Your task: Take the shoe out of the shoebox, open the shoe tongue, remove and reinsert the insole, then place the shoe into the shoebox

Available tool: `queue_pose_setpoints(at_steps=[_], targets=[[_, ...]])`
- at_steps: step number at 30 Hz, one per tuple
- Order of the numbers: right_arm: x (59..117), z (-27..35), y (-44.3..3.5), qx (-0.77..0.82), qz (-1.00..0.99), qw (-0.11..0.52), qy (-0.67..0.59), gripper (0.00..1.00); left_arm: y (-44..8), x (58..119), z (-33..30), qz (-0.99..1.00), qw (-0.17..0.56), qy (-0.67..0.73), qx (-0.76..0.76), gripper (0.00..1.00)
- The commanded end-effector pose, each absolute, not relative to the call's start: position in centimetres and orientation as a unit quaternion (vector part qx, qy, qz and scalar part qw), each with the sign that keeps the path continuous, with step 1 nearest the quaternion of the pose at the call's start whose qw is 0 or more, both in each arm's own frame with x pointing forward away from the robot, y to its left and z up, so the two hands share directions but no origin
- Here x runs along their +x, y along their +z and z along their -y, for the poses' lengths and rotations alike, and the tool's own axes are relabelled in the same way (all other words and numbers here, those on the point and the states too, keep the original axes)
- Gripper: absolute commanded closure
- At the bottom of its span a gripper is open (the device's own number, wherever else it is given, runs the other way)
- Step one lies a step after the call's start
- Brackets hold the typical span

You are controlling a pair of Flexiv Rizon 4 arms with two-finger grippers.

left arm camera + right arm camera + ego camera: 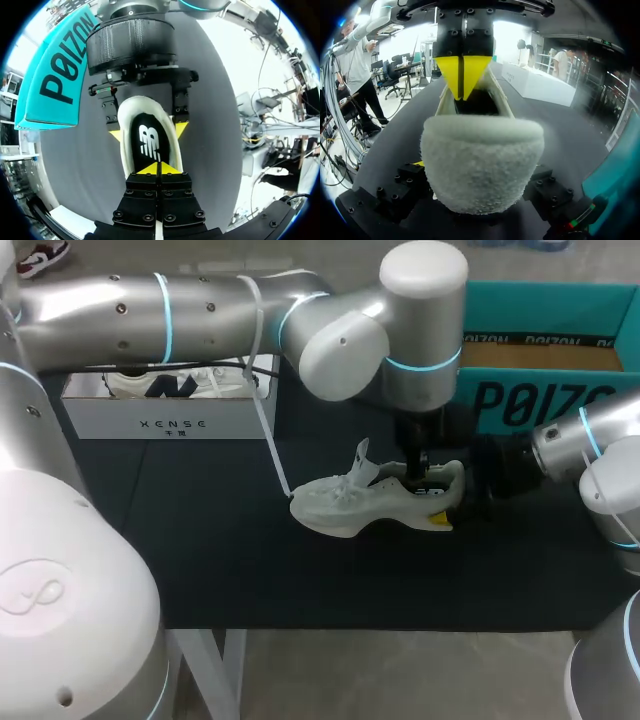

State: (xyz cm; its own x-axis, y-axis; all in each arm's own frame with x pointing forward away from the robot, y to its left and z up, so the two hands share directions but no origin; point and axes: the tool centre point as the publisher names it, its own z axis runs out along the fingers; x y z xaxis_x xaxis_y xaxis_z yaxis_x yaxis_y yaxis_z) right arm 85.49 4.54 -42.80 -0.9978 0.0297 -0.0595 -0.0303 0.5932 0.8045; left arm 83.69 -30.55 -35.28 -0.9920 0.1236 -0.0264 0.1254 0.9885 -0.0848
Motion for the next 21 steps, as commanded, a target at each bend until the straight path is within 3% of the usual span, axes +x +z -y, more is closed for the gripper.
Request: queue_pose_setpoints(at_steps=[1, 21], targets=[[85.5, -4.6, -43.2, 0.0, -0.892, 0.034, 0.45, 1.0, -36.8, 84.4, 31.4, -0.998, 0.004, -0.034, 0.061, 1.0], [85.5, -4.6, -43.2, 0.0, -0.892, 0.034, 0.45, 1.0, -37.6, 82.3, 27.9, -0.996, -0.037, -0.023, 0.073, 1.0]])
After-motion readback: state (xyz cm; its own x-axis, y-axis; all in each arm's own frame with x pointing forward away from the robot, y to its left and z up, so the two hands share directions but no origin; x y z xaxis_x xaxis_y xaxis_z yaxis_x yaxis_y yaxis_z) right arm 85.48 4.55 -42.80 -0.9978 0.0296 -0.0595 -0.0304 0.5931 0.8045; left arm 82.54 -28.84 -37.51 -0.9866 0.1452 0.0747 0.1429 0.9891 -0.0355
